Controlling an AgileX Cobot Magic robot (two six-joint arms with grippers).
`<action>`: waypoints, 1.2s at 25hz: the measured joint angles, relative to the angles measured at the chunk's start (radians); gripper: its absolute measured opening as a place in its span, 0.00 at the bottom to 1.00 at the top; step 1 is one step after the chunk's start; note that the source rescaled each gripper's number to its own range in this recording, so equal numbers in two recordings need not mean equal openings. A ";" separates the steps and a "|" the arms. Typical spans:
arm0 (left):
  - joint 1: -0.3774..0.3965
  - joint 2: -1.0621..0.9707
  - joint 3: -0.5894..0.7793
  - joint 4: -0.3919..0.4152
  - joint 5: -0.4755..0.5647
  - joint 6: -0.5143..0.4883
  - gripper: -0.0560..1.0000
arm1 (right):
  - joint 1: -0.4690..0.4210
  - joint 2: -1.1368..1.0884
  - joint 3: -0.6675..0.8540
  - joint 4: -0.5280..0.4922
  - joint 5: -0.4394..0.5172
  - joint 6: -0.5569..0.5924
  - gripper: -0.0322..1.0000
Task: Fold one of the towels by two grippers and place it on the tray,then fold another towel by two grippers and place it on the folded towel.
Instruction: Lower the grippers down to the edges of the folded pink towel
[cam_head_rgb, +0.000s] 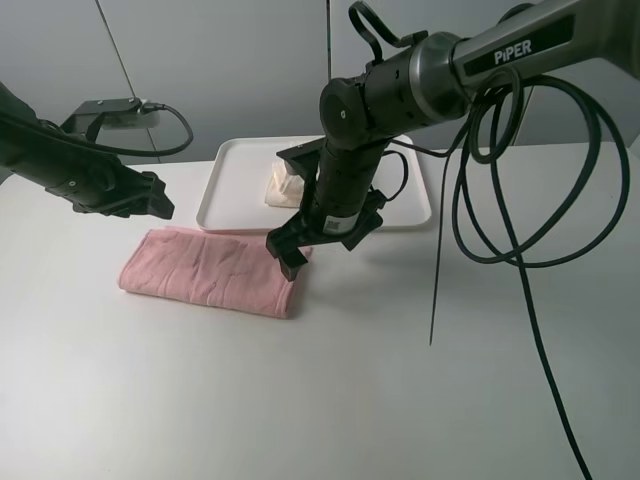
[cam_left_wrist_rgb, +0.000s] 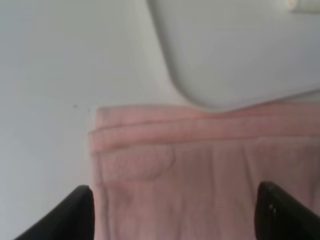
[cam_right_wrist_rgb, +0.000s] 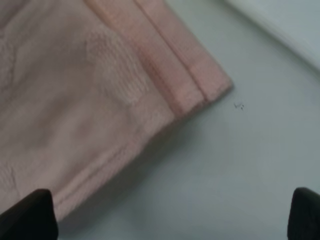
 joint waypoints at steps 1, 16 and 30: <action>0.000 0.019 -0.033 0.120 0.063 -0.097 0.86 | 0.000 0.000 0.000 0.007 0.009 -0.002 1.00; 0.004 0.234 -0.255 0.449 0.365 -0.436 0.86 | 0.000 -0.002 0.000 0.073 0.054 -0.040 1.00; 0.004 0.291 -0.261 0.501 0.366 -0.473 0.86 | 0.000 -0.002 0.000 0.096 0.085 -0.030 1.00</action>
